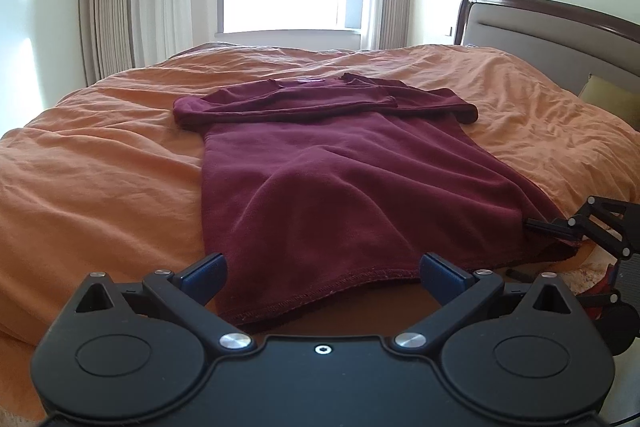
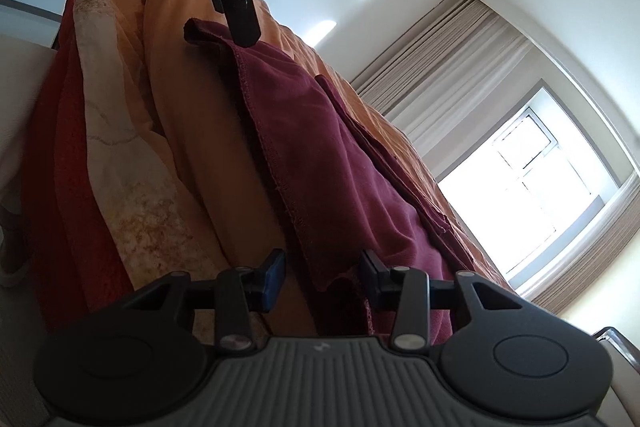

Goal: Fold small clothes

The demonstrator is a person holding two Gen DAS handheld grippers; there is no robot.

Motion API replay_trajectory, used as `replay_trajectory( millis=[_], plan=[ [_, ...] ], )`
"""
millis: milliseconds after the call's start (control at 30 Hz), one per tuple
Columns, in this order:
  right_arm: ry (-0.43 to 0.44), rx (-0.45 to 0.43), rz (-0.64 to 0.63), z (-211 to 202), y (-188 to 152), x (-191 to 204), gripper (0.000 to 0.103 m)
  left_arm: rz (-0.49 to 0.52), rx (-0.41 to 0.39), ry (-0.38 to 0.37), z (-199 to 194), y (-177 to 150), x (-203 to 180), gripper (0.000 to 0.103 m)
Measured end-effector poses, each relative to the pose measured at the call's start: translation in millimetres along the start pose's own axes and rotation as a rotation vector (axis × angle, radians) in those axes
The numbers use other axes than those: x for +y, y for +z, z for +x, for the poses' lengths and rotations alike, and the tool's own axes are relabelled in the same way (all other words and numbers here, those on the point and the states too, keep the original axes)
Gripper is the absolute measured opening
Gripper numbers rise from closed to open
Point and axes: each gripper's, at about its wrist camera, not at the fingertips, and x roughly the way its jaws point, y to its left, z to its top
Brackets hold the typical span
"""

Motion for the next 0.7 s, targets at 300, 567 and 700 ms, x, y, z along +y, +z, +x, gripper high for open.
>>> replay_trajectory(
  millis=[300, 567, 700],
  plan=[
    [-0.048, -0.078, -0.17, -8.0, 3.7, 18.6, 0.047, 0.036, 0.009, -0.021, 4.5, -1.4, -9.7, 0.102],
    [-0.074, -0.015, -0.202, 6.6, -1.9, 28.9, 0.038, 0.028, 0.019, -0.035, 8.6, -2.2, -10.5, 0.102],
    [-0.098, 0.004, -0.21, 5.2, -9.4, 31.6, 0.028, 0.096, 0.017, -0.023, 9.0, -5.9, -17.4, 0.102]
  ],
)
